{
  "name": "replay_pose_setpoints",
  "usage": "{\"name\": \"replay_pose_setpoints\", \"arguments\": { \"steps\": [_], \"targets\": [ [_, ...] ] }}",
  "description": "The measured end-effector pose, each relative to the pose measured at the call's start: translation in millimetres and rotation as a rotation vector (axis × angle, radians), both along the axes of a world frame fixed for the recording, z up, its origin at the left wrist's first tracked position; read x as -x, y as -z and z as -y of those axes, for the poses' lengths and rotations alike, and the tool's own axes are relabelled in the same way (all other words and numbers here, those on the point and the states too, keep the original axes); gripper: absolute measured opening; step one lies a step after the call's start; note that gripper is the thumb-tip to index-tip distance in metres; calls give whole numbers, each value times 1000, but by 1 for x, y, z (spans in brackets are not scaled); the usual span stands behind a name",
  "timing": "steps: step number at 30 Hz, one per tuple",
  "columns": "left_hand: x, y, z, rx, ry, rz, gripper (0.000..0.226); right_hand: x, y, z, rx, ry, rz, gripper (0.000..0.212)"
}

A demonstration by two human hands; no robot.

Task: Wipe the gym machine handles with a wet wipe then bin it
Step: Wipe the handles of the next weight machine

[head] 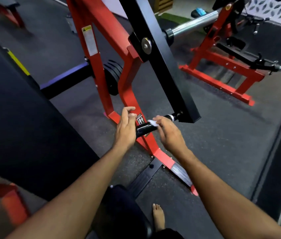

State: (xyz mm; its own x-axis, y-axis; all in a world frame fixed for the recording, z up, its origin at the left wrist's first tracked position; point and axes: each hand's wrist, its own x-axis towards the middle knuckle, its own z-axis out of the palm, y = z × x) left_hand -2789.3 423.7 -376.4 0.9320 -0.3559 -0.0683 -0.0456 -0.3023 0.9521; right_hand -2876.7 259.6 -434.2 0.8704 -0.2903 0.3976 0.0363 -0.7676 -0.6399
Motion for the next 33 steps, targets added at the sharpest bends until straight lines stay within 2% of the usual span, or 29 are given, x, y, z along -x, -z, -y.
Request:
{"name": "replay_pose_setpoints", "arguments": {
  "steps": [3, 7, 10, 13, 18, 24, 29, 33],
  "targets": [
    [-1, 4, 9, -37, -24, 4, 26, -14, -6, 41, -51, 33, -131, 6],
    [0, 10, 12, -51, -97, -39, 19, -49, -18, 53, 88, -102, -421, 17],
    [2, 12, 9, -48, -155, -73, 23, -76, -36, 62, 168, -159, -723, 19],
    [4, 14, 3, -34, -197, -81, 28, -91, -49, 63, 215, -193, -922, 28],
    [5, 17, -5, -10, -292, -107, 23, -94, -58, 33, 243, -333, -932, 24],
    [9, 16, -1, -39, -312, -105, 25, -93, -80, -23, 358, -516, -921, 48],
    [12, 10, -5, -54, -367, -98, 32, -93, -94, -62, 227, -555, -874, 42],
    [11, 10, -12, -2, -398, -104, 36, -83, -85, -63, 57, -475, -687, 35]
  ]
}}
